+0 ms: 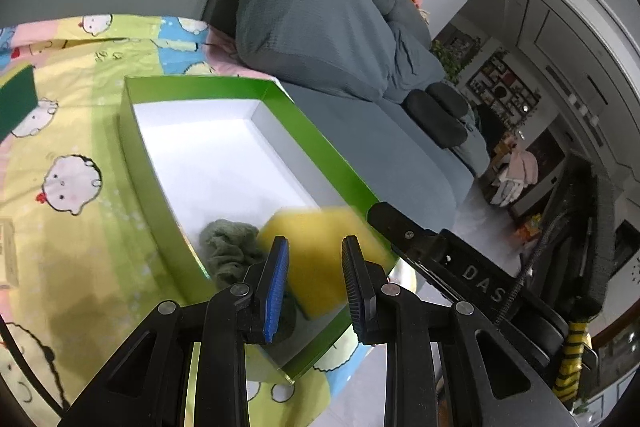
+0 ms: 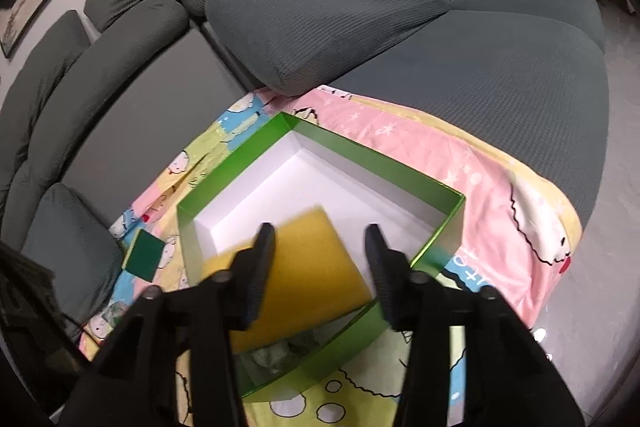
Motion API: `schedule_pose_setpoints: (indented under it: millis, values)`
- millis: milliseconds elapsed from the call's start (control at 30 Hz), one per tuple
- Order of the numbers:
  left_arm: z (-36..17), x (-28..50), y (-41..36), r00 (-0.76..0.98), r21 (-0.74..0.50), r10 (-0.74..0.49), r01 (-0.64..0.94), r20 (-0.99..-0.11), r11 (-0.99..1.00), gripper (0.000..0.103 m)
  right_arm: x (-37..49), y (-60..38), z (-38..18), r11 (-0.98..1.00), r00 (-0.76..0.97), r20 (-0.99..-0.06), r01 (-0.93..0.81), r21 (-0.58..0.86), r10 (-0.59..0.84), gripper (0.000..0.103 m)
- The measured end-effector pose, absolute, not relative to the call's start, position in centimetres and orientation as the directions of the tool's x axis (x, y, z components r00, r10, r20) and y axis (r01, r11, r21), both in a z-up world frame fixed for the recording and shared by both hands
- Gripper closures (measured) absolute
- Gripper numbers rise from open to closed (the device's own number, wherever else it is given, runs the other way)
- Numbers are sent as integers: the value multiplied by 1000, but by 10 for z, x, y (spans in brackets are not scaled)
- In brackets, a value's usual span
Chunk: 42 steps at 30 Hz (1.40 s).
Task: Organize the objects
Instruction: 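Carry the yellow sponge with the left gripper over the white box, then open the left gripper to drop the sponge into the box, then grasp the tree-print tissue pack with the left gripper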
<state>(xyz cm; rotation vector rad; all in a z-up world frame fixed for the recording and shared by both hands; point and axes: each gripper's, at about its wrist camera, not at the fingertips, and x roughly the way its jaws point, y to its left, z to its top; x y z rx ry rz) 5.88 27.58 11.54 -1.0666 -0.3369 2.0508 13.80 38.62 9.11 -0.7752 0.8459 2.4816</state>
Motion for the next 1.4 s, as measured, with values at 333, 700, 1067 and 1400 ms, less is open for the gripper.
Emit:
schedule_pose_setpoints:
  millis: [333, 700, 1067, 1400]
  values:
    - [137, 68, 230, -457, -448, 677, -516, -577, -730, 34, 132, 367, 104, -758, -787, -587, -497, 423, 189, 42]
    - [142, 54, 122, -664, -304, 437, -314, -607, -900, 22, 101, 302, 123, -849, -861, -508, -260, 461, -12, 24]
    - [104, 42, 6, -688, -374, 315, -68, -654, -925, 22, 41, 222, 109, -854, -780, -556, -54, 518, -288, 20]
    - [69, 19, 4, -594, -502, 444, -78, -671, -862, 22, -6, 173, 64, -830, -626, -676, -79, 552, -390, 42]
